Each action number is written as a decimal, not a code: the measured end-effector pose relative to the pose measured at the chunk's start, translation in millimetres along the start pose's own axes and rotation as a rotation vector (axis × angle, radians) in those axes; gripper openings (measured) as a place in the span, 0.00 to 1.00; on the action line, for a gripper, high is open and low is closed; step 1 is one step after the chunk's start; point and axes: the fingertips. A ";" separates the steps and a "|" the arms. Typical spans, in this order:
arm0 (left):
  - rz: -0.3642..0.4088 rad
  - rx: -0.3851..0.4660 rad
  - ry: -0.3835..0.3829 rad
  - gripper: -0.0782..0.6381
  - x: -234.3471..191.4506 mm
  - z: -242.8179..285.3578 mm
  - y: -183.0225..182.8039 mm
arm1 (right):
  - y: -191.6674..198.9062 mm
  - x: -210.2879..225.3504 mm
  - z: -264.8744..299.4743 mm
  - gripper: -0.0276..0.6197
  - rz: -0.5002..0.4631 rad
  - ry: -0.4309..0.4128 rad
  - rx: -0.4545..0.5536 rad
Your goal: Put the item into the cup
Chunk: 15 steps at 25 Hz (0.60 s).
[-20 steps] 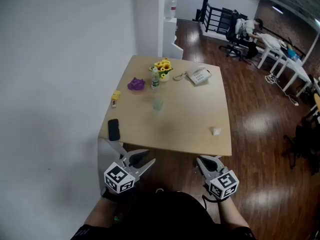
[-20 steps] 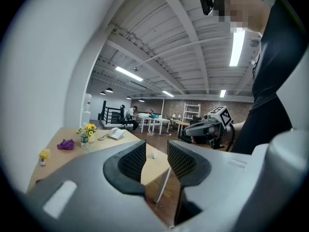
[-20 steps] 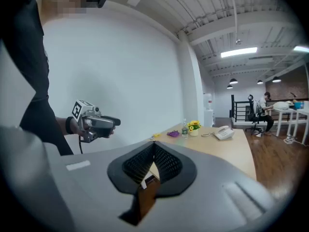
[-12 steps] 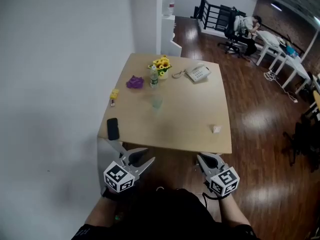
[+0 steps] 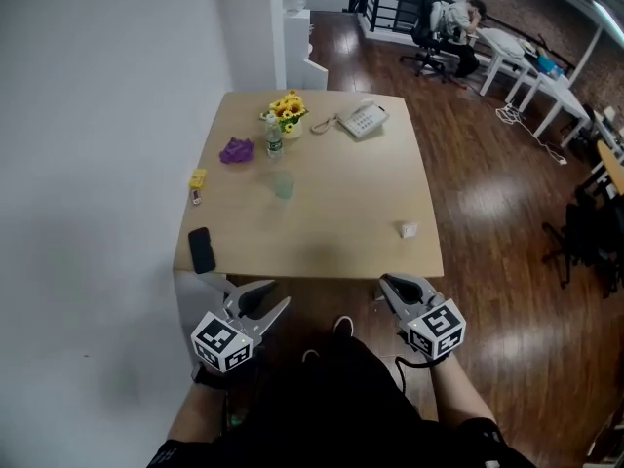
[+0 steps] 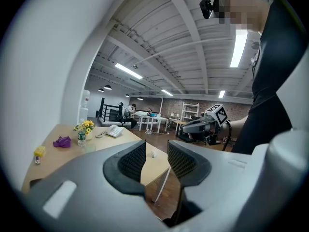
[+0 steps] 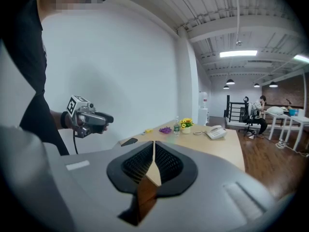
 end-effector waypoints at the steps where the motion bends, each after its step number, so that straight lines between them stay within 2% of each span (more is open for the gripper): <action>1: -0.001 -0.002 0.003 0.30 -1.5 3.9 0.8 | 1.4 7.9 0.3 0.09 -0.012 0.009 -0.013; 4: -0.005 -0.013 0.003 0.30 -11.7 18.2 5.2 | 6.4 38.1 4.5 0.15 -0.055 0.045 -0.059; 11: 0.013 -0.058 0.013 0.31 -33.6 59.4 -1.1 | 29.2 122.0 23.7 0.17 -0.090 0.090 -0.163; 13: 0.007 -0.072 0.011 0.32 -44.1 76.2 -1.8 | 37.5 151.7 33.8 0.18 -0.156 0.098 -0.232; 15: 0.006 -0.094 0.003 0.32 -55.9 95.9 -3.9 | 51.1 182.0 42.6 0.19 -0.265 0.099 -0.336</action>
Point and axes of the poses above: the fingertips, and each gripper's own axes: z forward along the fingers, x to its right, y out of its underside, and after that the axes turned 5 degrees about -y, right-handed
